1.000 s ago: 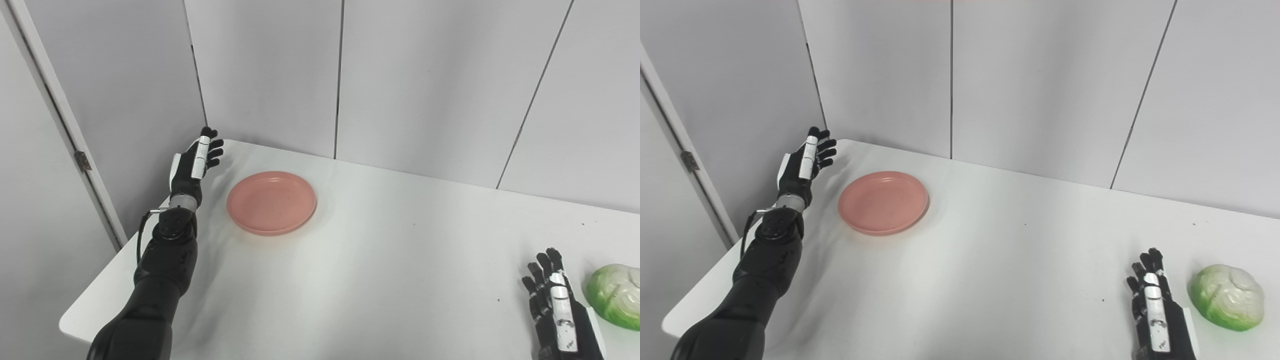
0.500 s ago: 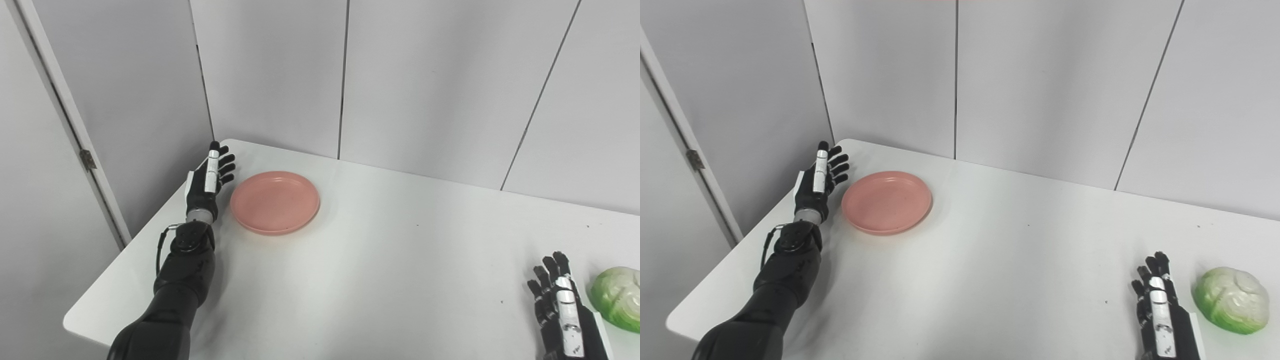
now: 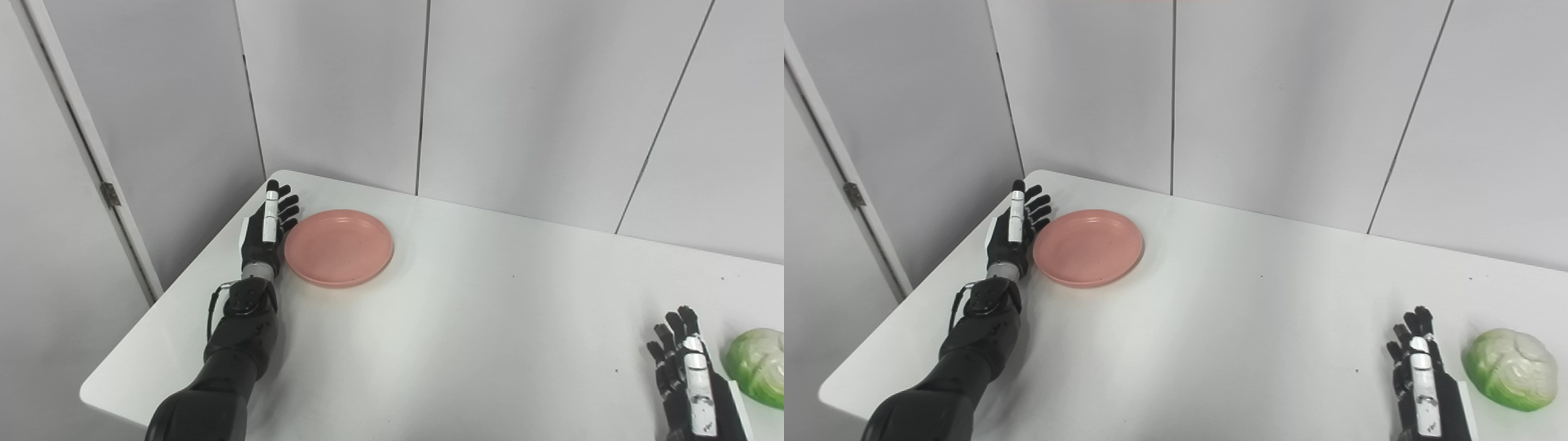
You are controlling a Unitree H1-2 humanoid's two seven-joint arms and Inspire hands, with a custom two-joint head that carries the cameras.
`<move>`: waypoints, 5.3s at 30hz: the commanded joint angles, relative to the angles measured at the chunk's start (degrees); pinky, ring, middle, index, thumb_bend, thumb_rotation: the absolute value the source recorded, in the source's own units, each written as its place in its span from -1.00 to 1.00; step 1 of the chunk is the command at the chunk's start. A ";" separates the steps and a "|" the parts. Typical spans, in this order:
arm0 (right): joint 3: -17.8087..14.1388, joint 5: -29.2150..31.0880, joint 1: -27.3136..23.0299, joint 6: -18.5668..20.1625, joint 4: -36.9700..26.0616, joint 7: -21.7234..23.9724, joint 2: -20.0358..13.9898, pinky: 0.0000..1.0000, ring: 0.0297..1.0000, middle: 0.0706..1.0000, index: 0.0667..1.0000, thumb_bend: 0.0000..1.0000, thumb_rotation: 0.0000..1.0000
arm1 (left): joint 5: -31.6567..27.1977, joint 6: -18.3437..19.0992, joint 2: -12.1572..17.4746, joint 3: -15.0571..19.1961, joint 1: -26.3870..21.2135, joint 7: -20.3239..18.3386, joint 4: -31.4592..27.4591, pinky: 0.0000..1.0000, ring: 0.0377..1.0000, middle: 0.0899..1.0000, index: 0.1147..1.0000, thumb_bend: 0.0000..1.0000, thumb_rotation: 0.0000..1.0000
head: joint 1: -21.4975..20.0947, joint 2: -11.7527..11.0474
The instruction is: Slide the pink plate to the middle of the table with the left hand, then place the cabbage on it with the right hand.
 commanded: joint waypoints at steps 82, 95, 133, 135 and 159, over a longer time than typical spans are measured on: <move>-1.26 -17.67 -24.97 26.33 -23.80 12.06 -38.94 0.56 0.72 0.72 0.77 0.41 -0.03 | 3.05 3.99 -24.69 -17.40 9.60 -11.31 -22.65 0.83 0.79 0.75 0.72 0.47 1.00 | -42.28 3.57; 6.04 -39.01 -30.15 26.36 -14.43 28.94 -38.25 0.78 0.84 0.78 0.75 0.75 -0.09 | 1.70 4.77 -22.18 -16.66 8.80 -13.77 -21.58 0.81 0.81 0.78 0.76 0.60 0.99 | -47.24 4.97; 23.35 -58.67 -32.61 22.23 1.80 34.50 -41.04 0.93 0.94 0.92 0.77 1.00 -0.07 | -0.20 3.47 -19.41 -14.97 7.83 -17.51 -19.11 0.85 0.84 0.81 0.78 0.56 1.00 | -55.73 6.62; 23.47 -58.87 -32.52 22.05 2.02 34.71 -41.17 0.89 0.93 0.92 0.77 1.00 -0.08 | -0.35 3.51 -19.48 -14.83 7.83 -17.50 -19.10 0.83 0.83 0.80 0.77 0.56 1.00 | -55.73 6.62; 24.63 -58.72 -32.04 22.29 0.57 42.70 -42.66 0.46 0.93 1.00 1.00 1.00 -0.81 | -1.14 6.05 -20.14 -13.94 8.09 -16.69 -20.76 0.80 0.81 0.78 0.75 0.61 0.93 | -55.52 7.50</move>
